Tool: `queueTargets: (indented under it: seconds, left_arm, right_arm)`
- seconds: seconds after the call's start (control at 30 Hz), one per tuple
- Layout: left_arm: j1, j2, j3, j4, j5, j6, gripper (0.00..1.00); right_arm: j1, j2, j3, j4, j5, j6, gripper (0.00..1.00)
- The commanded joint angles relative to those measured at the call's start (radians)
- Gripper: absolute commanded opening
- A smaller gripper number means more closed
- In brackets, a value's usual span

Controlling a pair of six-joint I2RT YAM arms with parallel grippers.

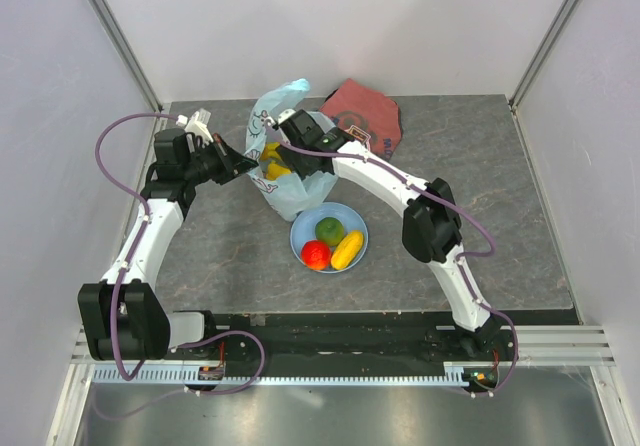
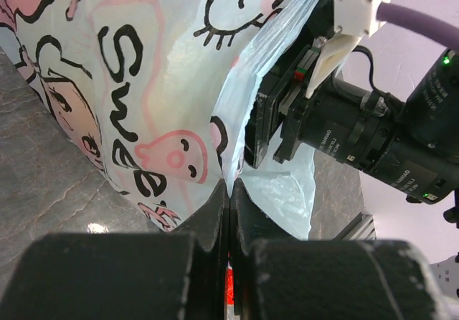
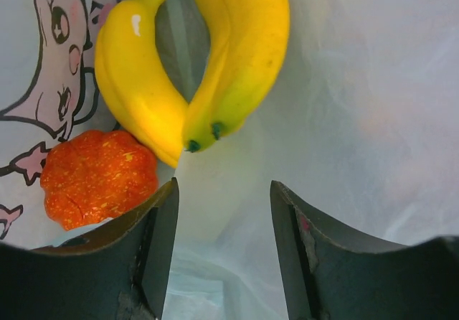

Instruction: Place the fruits into the plastic bag

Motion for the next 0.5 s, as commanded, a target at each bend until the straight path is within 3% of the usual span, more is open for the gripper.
queueTargets:
  seconds: [0.0,0.23,0.33,0.37,0.47]
  left_arm:
    - [-0.001,-0.020,0.005,0.036,0.018,0.016,0.02]
    - [-0.001,-0.017,0.005,0.039,0.017,0.013,0.01]
    - [-0.003,-0.014,0.007,0.041,0.012,0.011,0.02]
    - [-0.001,-0.014,0.005,0.039,0.012,0.010,0.02]
    - [-0.001,-0.016,-0.001,0.036,0.004,0.005,0.02]
  right_arm:
    - [0.004,-0.095,-0.054,0.089,-0.059,0.004,0.61]
    - [0.001,-0.141,-0.083,0.132,-0.088,0.037,0.60]
    - [-0.031,-0.200,-0.098,0.198,-0.236,0.120,0.58]
    - [-0.037,-0.223,-0.139,0.285,-0.362,0.143,0.58]
    - [-0.044,-0.331,-0.260,0.480,-0.545,0.177,0.58]
